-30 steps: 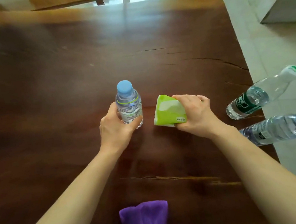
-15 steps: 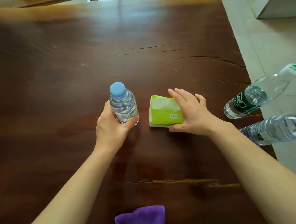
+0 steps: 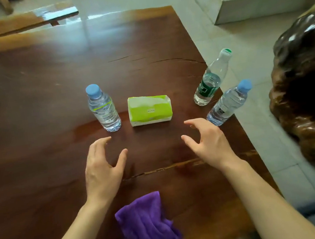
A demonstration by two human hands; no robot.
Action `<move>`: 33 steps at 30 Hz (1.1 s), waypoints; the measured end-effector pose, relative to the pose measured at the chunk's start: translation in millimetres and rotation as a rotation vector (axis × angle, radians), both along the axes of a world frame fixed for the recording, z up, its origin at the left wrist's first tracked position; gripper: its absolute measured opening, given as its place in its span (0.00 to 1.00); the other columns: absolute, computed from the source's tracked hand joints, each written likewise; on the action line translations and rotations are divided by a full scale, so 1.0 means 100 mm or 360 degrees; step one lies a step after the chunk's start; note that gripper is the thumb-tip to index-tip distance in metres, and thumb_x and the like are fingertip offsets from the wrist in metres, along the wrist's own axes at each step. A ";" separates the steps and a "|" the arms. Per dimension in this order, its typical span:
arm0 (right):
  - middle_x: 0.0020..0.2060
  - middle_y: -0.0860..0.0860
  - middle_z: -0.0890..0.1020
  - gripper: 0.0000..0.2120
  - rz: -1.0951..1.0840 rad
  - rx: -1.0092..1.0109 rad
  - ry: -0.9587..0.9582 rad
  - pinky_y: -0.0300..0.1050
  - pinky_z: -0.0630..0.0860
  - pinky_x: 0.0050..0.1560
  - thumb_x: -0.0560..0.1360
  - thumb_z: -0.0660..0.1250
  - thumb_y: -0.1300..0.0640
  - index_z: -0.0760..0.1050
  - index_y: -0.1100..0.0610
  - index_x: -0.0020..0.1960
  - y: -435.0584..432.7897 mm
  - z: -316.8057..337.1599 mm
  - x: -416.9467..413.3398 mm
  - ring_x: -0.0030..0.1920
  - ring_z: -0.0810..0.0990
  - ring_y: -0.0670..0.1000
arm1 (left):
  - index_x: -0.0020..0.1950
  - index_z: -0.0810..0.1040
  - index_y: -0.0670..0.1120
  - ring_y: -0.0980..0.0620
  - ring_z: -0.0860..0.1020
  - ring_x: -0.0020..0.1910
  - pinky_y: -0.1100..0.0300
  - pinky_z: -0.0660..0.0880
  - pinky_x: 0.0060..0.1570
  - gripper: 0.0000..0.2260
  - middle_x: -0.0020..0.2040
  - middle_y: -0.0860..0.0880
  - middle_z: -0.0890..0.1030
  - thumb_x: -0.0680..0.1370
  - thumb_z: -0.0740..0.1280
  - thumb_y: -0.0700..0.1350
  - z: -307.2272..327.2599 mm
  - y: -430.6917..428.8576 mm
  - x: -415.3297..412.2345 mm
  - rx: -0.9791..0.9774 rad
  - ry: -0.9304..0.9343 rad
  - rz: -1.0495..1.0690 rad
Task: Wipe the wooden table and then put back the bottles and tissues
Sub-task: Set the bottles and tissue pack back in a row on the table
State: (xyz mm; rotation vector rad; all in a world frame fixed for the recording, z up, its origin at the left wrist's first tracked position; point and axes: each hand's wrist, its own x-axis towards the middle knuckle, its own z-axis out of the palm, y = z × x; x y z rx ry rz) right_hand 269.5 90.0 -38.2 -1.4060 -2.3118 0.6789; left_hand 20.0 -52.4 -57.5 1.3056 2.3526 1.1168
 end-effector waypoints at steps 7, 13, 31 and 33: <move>0.42 0.45 0.83 0.02 -0.0723 0.0024 0.0147 0.39 0.73 0.46 0.78 0.68 0.53 0.80 0.50 0.48 -0.33 0.04 0.65 0.42 0.79 0.46 | 0.51 0.81 0.50 0.56 0.81 0.36 0.51 0.79 0.43 0.04 0.44 0.54 0.83 0.77 0.72 0.45 0.22 0.19 0.46 -0.0024 -0.0071 -0.0318; 0.49 0.46 0.82 0.11 -0.1102 -0.0135 0.0475 0.37 0.78 0.48 0.76 0.72 0.53 0.77 0.52 0.58 -0.09 0.01 0.92 0.44 0.80 0.42 | 0.48 0.81 0.51 0.50 0.84 0.41 0.46 0.80 0.48 0.04 0.41 0.52 0.85 0.79 0.68 0.43 0.29 0.96 0.90 -0.0059 -0.0442 -0.0430; 0.59 0.38 0.81 0.33 -0.0760 -0.0264 0.0736 0.31 0.75 0.57 0.66 0.76 0.38 0.70 0.42 0.66 0.97 -0.38 0.89 0.58 0.80 0.38 | 0.68 0.71 0.56 0.57 0.81 0.56 0.50 0.78 0.60 0.35 0.58 0.60 0.81 0.64 0.80 0.54 -0.02 3.08 1.59 -0.0143 -0.0732 -0.0738; 0.57 0.38 0.81 0.31 -0.0752 -0.0253 0.0767 0.27 0.74 0.54 0.66 0.77 0.38 0.71 0.42 0.65 0.97 -0.39 0.89 0.57 0.80 0.38 | 0.66 0.73 0.56 0.62 0.81 0.53 0.52 0.80 0.57 0.32 0.52 0.67 0.80 0.65 0.80 0.53 -0.06 3.12 1.61 -0.0095 -0.0721 -0.0738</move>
